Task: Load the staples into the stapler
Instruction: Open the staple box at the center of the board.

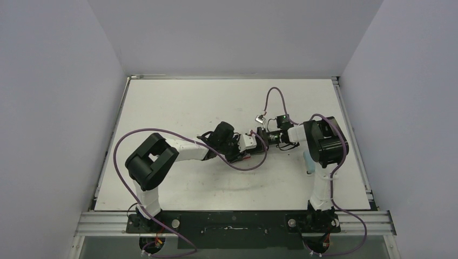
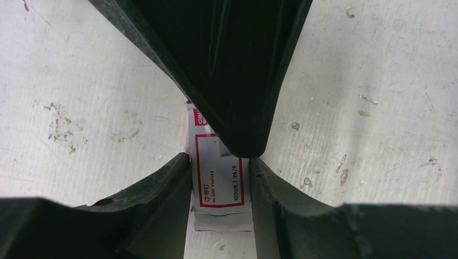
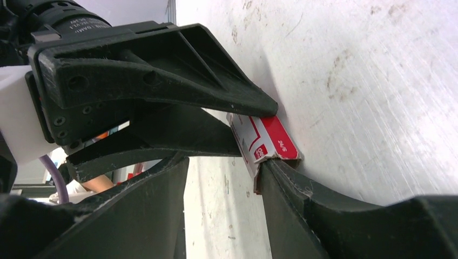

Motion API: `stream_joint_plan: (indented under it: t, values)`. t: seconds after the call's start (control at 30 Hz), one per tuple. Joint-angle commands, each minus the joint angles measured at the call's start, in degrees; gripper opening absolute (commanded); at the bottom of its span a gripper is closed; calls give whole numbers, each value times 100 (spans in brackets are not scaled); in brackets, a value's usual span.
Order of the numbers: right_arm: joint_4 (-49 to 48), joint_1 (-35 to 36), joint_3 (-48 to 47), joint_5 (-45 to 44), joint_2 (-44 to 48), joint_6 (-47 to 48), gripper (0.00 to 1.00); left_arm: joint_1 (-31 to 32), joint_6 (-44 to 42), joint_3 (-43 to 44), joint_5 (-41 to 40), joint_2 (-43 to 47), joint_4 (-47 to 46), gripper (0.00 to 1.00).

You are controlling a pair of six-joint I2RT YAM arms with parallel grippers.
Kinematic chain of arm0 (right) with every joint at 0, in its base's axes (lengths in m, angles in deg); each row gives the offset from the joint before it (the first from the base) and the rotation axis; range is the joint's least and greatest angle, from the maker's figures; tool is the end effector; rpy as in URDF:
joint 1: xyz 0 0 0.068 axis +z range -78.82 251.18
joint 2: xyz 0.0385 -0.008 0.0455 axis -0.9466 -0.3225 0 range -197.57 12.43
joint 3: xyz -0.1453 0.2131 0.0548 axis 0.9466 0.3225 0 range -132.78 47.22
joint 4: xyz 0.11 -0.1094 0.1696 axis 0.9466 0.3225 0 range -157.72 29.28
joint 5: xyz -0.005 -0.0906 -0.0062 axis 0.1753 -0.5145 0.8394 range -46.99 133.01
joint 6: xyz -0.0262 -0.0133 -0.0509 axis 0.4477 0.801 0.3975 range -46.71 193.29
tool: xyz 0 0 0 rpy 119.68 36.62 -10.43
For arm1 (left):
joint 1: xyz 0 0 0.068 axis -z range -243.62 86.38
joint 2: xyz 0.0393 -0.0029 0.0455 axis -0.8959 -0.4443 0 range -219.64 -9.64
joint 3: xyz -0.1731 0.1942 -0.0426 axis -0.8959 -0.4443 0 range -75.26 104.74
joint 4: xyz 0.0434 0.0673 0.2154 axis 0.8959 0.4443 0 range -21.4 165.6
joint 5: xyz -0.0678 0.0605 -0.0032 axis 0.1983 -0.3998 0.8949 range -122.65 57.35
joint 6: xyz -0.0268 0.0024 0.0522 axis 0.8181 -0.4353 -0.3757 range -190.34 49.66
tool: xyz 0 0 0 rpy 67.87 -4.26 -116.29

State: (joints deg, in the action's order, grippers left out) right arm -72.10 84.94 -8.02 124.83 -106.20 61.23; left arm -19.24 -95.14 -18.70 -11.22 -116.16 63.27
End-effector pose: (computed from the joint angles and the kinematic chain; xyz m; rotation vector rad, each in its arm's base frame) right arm 0.3118 0.1197 0.1065 -0.5636 2.2017 2.0035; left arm 0.2429 -0.2594 0.1548 1.4901 1.8328 -0.6066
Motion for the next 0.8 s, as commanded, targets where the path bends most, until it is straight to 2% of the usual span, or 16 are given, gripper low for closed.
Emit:
stream_joint_plan:
  t: [0.0,0.23,0.37,0.77]
  values:
    - [906,-132,288,-958,-252,659,55,17,-206,-39,-289,-203,-183,31]
    - [853,-344,346,-1169,-32,523,55,17,-193,-22,-305,-224,-167,29]
    - [805,-193,366,-1132,-108,453,55,28,-183,19,-313,-259,-162,29]
    - [-299,211,432,-975,-359,-422,54,114,-188,167,-311,-402,-108,29]
